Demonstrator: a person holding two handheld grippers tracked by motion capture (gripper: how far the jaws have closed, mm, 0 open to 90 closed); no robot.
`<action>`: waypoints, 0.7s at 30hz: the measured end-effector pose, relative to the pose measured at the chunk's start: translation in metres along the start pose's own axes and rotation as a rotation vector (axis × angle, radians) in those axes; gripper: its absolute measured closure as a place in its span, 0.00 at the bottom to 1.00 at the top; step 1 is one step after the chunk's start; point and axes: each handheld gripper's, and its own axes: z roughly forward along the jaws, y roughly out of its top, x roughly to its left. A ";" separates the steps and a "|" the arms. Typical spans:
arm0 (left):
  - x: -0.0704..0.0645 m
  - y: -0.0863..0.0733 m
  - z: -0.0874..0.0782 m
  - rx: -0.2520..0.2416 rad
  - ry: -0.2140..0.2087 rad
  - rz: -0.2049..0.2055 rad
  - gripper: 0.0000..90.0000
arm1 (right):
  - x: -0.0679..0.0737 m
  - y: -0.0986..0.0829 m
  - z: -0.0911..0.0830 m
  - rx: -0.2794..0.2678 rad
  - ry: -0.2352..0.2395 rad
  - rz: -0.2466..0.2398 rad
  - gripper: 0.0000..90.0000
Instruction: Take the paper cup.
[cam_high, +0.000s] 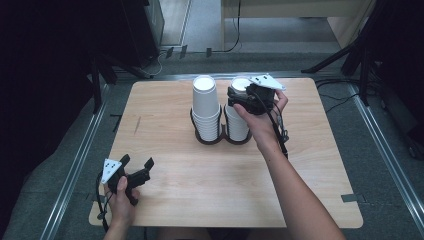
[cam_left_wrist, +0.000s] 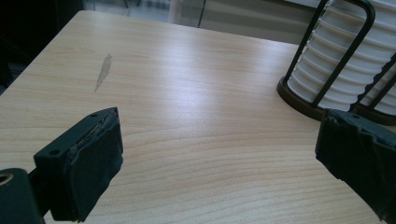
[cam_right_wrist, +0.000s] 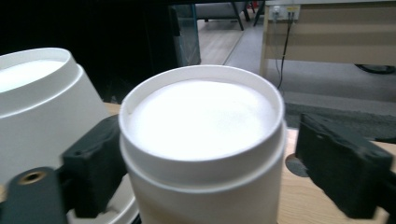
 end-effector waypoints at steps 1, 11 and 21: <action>0.000 0.000 0.000 0.000 0.000 0.000 0.01 | 0.004 0.000 -0.001 -0.018 0.002 -0.032 0.26; 0.000 0.000 0.000 0.000 -0.002 0.001 0.01 | 0.012 0.017 -0.018 -0.086 -0.006 -0.093 0.27; -0.001 0.000 0.001 0.000 0.000 0.005 0.01 | 0.015 0.047 -0.051 -0.180 0.038 -0.085 0.27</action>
